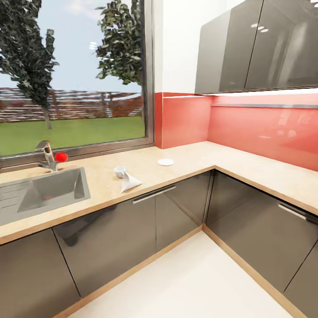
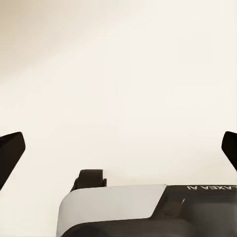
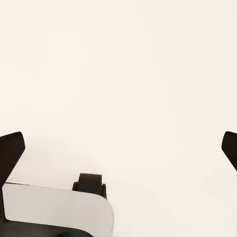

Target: Set up a coffee station on the kitchen countertop: keep the coffee maker on the countertop, move the bottle of coffee from the kitchen shelf to the counter next to the coffee maker, place a paper coffee filter on top of the coffee maker, put the saucer next to the coffee maker with the coffee cup on the saucer, and place the electric kettle next to the coffee maker.

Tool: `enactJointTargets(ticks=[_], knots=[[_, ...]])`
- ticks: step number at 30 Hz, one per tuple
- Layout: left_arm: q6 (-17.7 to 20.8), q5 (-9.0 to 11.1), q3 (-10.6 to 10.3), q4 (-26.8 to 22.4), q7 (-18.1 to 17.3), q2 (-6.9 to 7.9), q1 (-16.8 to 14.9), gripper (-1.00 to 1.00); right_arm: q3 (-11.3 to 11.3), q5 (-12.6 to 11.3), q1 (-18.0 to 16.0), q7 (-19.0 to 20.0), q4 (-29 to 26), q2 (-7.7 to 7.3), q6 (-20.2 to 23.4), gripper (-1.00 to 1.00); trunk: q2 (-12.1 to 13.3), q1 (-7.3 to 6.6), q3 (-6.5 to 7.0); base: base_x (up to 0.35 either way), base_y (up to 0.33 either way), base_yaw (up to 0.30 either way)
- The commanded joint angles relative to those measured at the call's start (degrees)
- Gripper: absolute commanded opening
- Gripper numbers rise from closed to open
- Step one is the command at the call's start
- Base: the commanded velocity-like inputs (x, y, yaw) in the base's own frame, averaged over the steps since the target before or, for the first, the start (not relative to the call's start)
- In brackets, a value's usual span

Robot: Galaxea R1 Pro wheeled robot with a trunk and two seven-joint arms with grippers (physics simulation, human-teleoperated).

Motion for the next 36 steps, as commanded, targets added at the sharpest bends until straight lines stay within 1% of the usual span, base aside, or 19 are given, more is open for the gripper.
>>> enactJointTargets(ticks=[1, 7, 10, 16, 29, 32, 36], knots=[[0.03, 0.01, 0.1, -0.09, 0.02, -0.03, 0.02, 1.0, 0.01, 0.5, -0.03, -0.01, 0.02, -0.02, -0.14, 1.0, -0.03, 0.0, -0.05, 0.0, 0.301, -0.006], [0.03, 0.01, 0.1, -0.09, 0.02, -0.03, 0.02, 1.0, 0.01, 0.5, -0.03, -0.01, 0.02, -0.02, -0.15, 1.0, -0.03, 0.0, -0.05, 0.0, 0.306, -0.012], [0.03, 0.02, 0.1, -0.09, 0.02, -0.03, 0.02, 1.0, 0.02, 0.5, -0.03, -0.01, 0.02, -0.02, -0.11, 1.0, -0.03, 0.0, -0.05, 0.0, 0.202, -0.159], [0.03, 0.08, 0.1, -0.11, 0.02, -0.03, 0.02, 1.0, 0.02, 0.5, -0.03, -0.01, 0.02, -0.02, -0.09, 1.0, -0.03, 0.0, -0.05, 0.0, 0.073, -0.223], [0.03, 0.09, 0.1, -0.09, 0.02, -0.03, 0.02, 1.0, 0.01, 0.5, -0.03, -0.01, 0.02, -0.02, -0.08, 1.0, -0.03, 0.0, -0.05, 0.0, 0.007, -0.261], [0.03, 0.08, 0.1, -0.09, 0.02, -0.03, 0.02, 1.0, -0.04, 0.5, -0.03, -0.01, 0.02, -0.03, -0.08, 1.0, -0.03, 0.0, -0.05, -0.042, 0.081, -0.123], [0.03, 0.03, 0.09, -0.09, 0.02, -0.03, 0.02, 1.0, -0.06, 0.56, -0.03, 0.04, 0.05, -0.09, -0.06, 1.0, -0.03, 0.0, -0.05, -0.072, 0.233, -0.033]])
